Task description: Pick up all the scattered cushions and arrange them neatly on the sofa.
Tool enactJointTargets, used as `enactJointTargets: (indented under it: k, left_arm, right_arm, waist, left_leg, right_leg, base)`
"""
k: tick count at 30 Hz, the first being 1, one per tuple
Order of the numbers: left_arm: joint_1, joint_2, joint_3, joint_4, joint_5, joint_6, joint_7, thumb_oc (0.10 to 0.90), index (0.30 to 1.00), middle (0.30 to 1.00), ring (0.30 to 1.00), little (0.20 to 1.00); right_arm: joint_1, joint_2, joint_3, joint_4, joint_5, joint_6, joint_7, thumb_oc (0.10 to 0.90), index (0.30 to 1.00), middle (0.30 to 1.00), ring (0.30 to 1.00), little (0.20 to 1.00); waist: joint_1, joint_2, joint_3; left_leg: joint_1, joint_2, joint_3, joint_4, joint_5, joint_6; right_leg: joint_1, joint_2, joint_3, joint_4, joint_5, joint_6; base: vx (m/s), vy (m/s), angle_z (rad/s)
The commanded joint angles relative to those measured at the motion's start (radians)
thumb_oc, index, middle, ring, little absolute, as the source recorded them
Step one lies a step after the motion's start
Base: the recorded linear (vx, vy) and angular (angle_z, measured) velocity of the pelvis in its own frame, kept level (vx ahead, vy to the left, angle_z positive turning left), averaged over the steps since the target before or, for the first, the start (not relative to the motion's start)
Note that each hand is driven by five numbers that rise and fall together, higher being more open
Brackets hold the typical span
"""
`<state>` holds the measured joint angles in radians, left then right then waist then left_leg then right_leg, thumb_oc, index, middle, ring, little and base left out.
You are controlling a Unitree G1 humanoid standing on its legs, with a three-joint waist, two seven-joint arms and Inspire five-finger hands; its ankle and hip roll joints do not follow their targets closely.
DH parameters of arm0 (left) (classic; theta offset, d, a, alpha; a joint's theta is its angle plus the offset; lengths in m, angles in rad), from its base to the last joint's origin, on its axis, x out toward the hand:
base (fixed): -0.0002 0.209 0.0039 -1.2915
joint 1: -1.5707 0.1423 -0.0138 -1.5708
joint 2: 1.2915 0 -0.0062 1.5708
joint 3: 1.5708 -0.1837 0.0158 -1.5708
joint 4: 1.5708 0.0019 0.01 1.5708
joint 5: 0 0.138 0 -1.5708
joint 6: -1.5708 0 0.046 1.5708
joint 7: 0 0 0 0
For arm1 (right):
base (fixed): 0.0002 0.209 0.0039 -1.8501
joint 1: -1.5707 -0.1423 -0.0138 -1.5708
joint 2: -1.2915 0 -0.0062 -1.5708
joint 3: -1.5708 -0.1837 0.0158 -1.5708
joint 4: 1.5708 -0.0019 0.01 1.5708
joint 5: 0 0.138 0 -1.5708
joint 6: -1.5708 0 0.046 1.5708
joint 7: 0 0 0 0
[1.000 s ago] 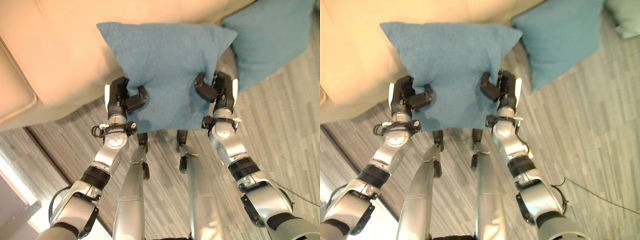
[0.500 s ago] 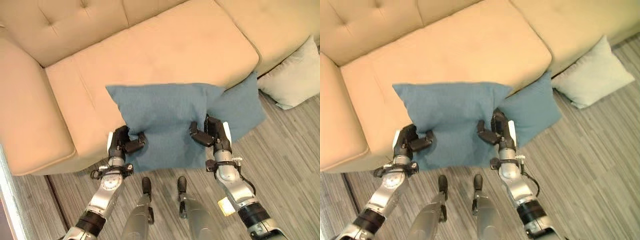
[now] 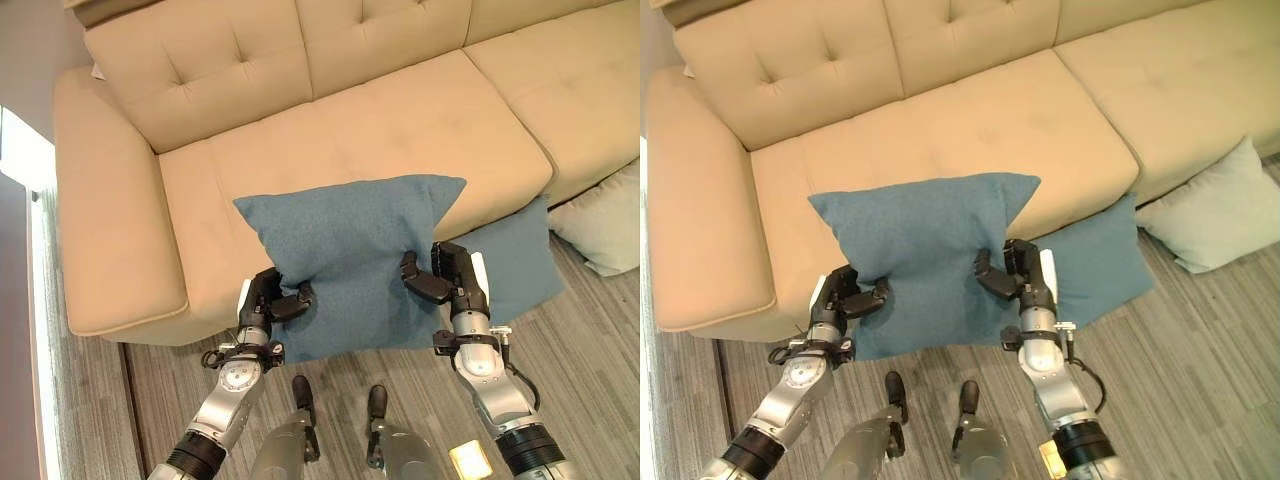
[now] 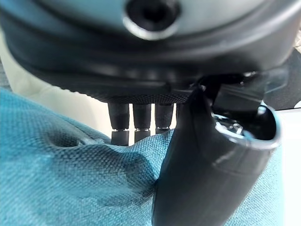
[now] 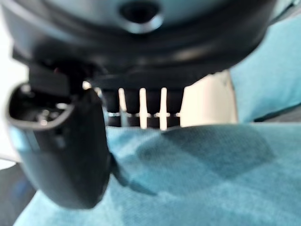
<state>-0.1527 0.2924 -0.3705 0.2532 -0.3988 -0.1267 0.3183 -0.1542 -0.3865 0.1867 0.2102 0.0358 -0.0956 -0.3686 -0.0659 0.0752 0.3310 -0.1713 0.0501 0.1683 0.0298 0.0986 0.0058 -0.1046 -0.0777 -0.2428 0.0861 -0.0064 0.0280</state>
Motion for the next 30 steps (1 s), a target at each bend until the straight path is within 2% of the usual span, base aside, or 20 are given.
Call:
enactJointTargets:
  k: [1, 3, 4, 5, 7, 8, 11, 12, 15, 16, 18, 19, 21, 23, 24, 25, 28, 29, 30]
  left_arm:
    - [-0.008, 0.011, -0.019, -0.152, 0.058, -0.102, -0.047, 0.400, 0.300, 0.300, 0.300, 0.300]
    - [-0.018, 0.022, -0.018, -0.157, 0.061, -0.093, -0.052, 0.400, 0.300, 0.300, 0.300, 0.300]
    - [-0.018, 0.022, -0.018, -0.156, 0.061, -0.093, -0.052, 0.400, 0.300, 0.300, 0.300, 0.300]
    - [-0.025, 0.032, -0.018, -0.157, 0.052, -0.091, -0.051, 0.400, 0.300, 0.300, 0.300, 0.300]
    - [-0.026, 0.031, -0.017, -0.157, 0.052, -0.091, -0.051, 0.400, 0.300, 0.300, 0.300, 0.300]
    - [-0.030, 0.032, -0.018, -0.155, 0.058, -0.091, -0.052, 0.400, 0.300, 0.300, 0.300, 0.300]
    - [-0.030, 0.026, -0.020, -0.152, 0.064, -0.092, -0.053, 0.400, 0.300, 0.300, 0.300, 0.300]
    - [-0.034, 0.021, -0.023, -0.149, 0.068, -0.094, -0.052, 0.400, 0.300, 0.300, 0.300, 0.300]
    - [-0.045, 0.010, -0.015, -0.154, 0.055, -0.100, -0.049, 0.400, 0.300, 0.300, 0.300, 0.300]
    - [-0.057, 0.007, -0.006, -0.151, 0.039, -0.108, -0.053, 0.400, 0.300, 0.300, 0.300, 0.300]
    - [-0.053, 0.005, -0.006, -0.152, 0.043, -0.107, -0.055, 0.400, 0.300, 0.300, 0.300, 0.300]
    - [-0.044, -0.007, -0.007, -0.151, 0.040, -0.107, -0.053, 0.400, 0.300, 0.300, 0.300, 0.300]
    - [-0.043, -0.010, -0.011, -0.153, 0.035, -0.108, -0.058, 0.400, 0.300, 0.300, 0.300, 0.300]
    - [-0.048, -0.021, -0.019, -0.151, 0.029, -0.109, -0.056, 0.400, 0.300, 0.300, 0.300, 0.300]
    - [-0.053, -0.027, -0.020, -0.146, 0.029, -0.109, -0.049, 0.400, 0.300, 0.300, 0.300, 0.300]
    - [-0.053, -0.025, -0.018, -0.146, 0.024, -0.105, -0.056, 0.400, 0.300, 0.300, 0.300, 0.300]
    - [-0.046, -0.025, -0.017, -0.145, 0.021, -0.101, -0.059, 0.400, 0.300, 0.300, 0.300, 0.300]
    - [-0.037, -0.022, -0.015, -0.147, 0.027, -0.093, -0.065, 0.400, 0.300, 0.300, 0.300, 0.300]
    - [-0.036, -0.021, -0.015, -0.148, 0.029, -0.090, -0.067, 0.400, 0.300, 0.300, 0.300, 0.300]
  right_arm:
    - [-0.036, 0.054, 0.025, -0.129, -0.026, -0.100, 0.005, 0.400, 0.300, 0.300, 0.300, 0.300]
    - [-0.040, 0.064, 0.028, -0.130, -0.029, -0.096, 0.013, 0.400, 0.300, 0.300, 0.300, 0.300]
    - [-0.040, 0.064, 0.028, -0.130, -0.029, -0.096, 0.013, 0.400, 0.300, 0.300, 0.300, 0.300]
    - [-0.052, 0.067, 0.031, -0.135, -0.042, -0.090, 0.015, 0.400, 0.300, 0.300, 0.300, 0.300]
    - [-0.053, 0.067, 0.031, -0.135, -0.042, -0.090, 0.015, 0.400, 0.300, 0.300, 0.300, 0.300]
    - [-0.053, 0.067, 0.030, -0.149, -0.054, -0.089, 0.015, 0.400, 0.300, 0.300, 0.300, 0.300]
    - [-0.046, 0.061, 0.027, -0.163, -0.062, -0.092, 0.020, 0.400, 0.300, 0.300, 0.300, 0.300]
    - [-0.045, 0.057, 0.026, -0.163, -0.061, -0.093, 0.019, 0.400, 0.300, 0.300, 0.300, 0.300]
    - [-0.044, 0.055, 0.016, -0.168, -0.055, -0.096, 0.015, 0.400, 0.300, 0.300, 0.300, 0.300]
    - [-0.041, 0.054, 0.015, -0.171, -0.046, -0.100, 0.017, 0.400, 0.300, 0.300, 0.300, 0.300]
    - [-0.032, 0.052, 0.015, -0.176, -0.051, -0.103, 0.018, 0.400, 0.300, 0.300, 0.300, 0.300]
    - [-0.008, 0.042, 0.009, -0.177, -0.054, -0.107, 0.023, 0.400, 0.300, 0.300, 0.300, 0.300]
    - [0.000, 0.034, 0.003, -0.184, -0.053, -0.110, 0.022, 0.400, 0.300, 0.300, 0.300, 0.300]
    - [0.006, 0.020, -0.010, -0.187, -0.040, -0.115, 0.017, 0.400, 0.300, 0.300, 0.300, 0.300]
    - [0.000, 0.010, -0.012, -0.188, -0.029, -0.114, 0.013, 0.400, 0.300, 0.300, 0.300, 0.300]
    - [-0.002, 0.006, -0.013, -0.186, -0.024, -0.110, 0.018, 0.400, 0.300, 0.300, 0.300, 0.300]
    - [0.005, 0.004, -0.016, -0.187, -0.020, -0.106, 0.021, 0.400, 0.300, 0.300, 0.300, 0.300]
    - [0.014, 0.001, -0.022, -0.186, -0.020, -0.102, 0.023, 0.400, 0.300, 0.300, 0.300, 0.300]
    - [0.014, 0.000, -0.024, -0.185, -0.019, -0.099, 0.022, 0.400, 0.300, 0.300, 0.300, 0.300]
  waist:
    - [0.016, -0.102, -0.204]
    - [0.024, -0.108, -0.197]
    - [0.024, -0.108, -0.198]
    - [0.019, -0.100, -0.170]
    - [0.021, -0.098, -0.174]
    - [0.016, -0.084, -0.163]
    - [0.011, -0.083, -0.161]
    - [0.005, -0.089, -0.161]
    - [-0.009, -0.103, -0.154]
    - [-0.010, -0.117, -0.155]
    - [-0.012, -0.123, -0.152]
    - [-0.017, -0.129, -0.155]
    - [-0.020, -0.136, -0.162]
    - [-0.025, -0.148, -0.151]
    - [-0.022, -0.151, -0.145]
    - [-0.018, -0.151, -0.148]
    - [-0.009, -0.151, -0.151]
    - [-0.004, -0.148, -0.162]
    - [0.000, -0.144, -0.163]
  left_leg:
    - [-0.017, -0.030, -0.009, 0.068, -0.130, -0.001]
    - [-0.004, -0.039, -0.013, 0.053, -0.140, 0.019]
    - [-0.005, -0.039, -0.012, 0.052, -0.139, 0.019]
    - [0.018, -0.043, -0.022, 0.034, -0.141, 0.043]
    - [0.014, -0.041, -0.021, 0.033, -0.138, 0.043]
    - [0.037, -0.040, -0.035, 0.008, -0.137, 0.046]
    - [0.061, -0.046, -0.046, -0.018, -0.135, 0.040]
    - [0.071, -0.057, -0.057, -0.033, -0.138, 0.037]
    - [0.096, -0.078, -0.090, -0.038, -0.161, 0.031]
    - [0.113, -0.088, -0.106, -0.022, -0.196, 0.026]
    - [0.116, -0.091, -0.107, 0.008, -0.218, 0.026]
    - [0.118, -0.082, -0.105, 0.084, -0.265, 0.010]
    - [0.102, -0.077, -0.095, 0.133, -0.270, -0.003]
    - [0.003, -0.052, -0.085, 0.331, -0.258, -0.029]
    - [-0.051, -0.037, -0.071, 0.425, -0.232, -0.031]
    - [-0.084, -0.024, -0.051, 0.439, -0.234, -0.022]
    - [-0.105, -0.021, -0.035, 0.391, -0.251, -0.013]
    - [-0.122, -0.011, -0.015, 0.300, -0.201, -0.016]
    - [-0.132, -0.009, -0.006, 0.260, -0.170, -0.021]
  right_leg:
    - [0.041, -0.034, 0.054, 0.034, -0.097, 0.075]
    - [0.003, -0.053, 0.068, 0.136, -0.084, 0.098]
    - [0.001, -0.052, 0.068, 0.136, -0.083, 0.097]
    - [-0.071, -0.064, 0.109, 0.300, -0.037, 0.122]
    - [-0.077, -0.062, 0.110, 0.297, -0.032, 0.121]
    - [-0.124, -0.038, 0.139, 0.347, -0.051, 0.111]
    - [-0.145, -0.015, 0.157, 0.301, -0.075, 0.095]
    - [-0.164, 0.004, 0.163, 0.223, -0.064, 0.087]
    - [-0.211, 0.032, 0.176, 0.093, -0.006, 0.091]
    - [-0.212, 0.021, 0.156, 0.036, 0.011, 0.093]
    - [-0.188, 0.017, 0.152, 0.024, 0.013, 0.086]
    - [-0.152, 0.037, 0.170, 0.042, -0.002, 0.066]
    - [-0.136, 0.033, 0.162, 0.035, -0.005, 0.056]
    - [-0.096, 0.030, 0.148, 0.024, -0.015, 0.031]
    - [-0.076, 0.033, 0.133, 0.024, -0.034, 0.009]
    - [-0.059, 0.033, 0.121, 0.024, -0.054, 0.000]
    - [-0.032, 0.031, 0.117, 0.021, -0.074, 0.003]
    - [-0.001, 0.033, 0.108, 0.008, -0.088, 0.008]
    - [0.012, 0.037, 0.109, 0.003, -0.094, 0.008]
  base:
    - [0.15, 0.187, 0.01]
    - [0.11, 0.159, -0.06]
    - [0.14, 0.197, -0.04]
    - [0.09, 0.138, -0.03]
    - [0.09, 0.107, -0.02]
    - [0.15, 0.090, 0.02]
    - [0.17, 0.031, 0.09]
    - [0.18, -0.052, 0.11]
    - [0.27, -0.112, 0.16]
    - [0.31, -0.166, 0.48]
    - [0.24, -0.142, 0.69]
    - [0.17, -0.116, 0.66]
    - [0.17, -0.145, 0.26]
    - [0.13, -0.189, 0.30]
    - [0.20, -0.199, 0.45]
    - [0.25, -0.156, 0.28]
    - [0.21, -0.035, -0.01]
    - [0.24, 0.016, 0.17]
    - [0.33, 0.035, 0.27]
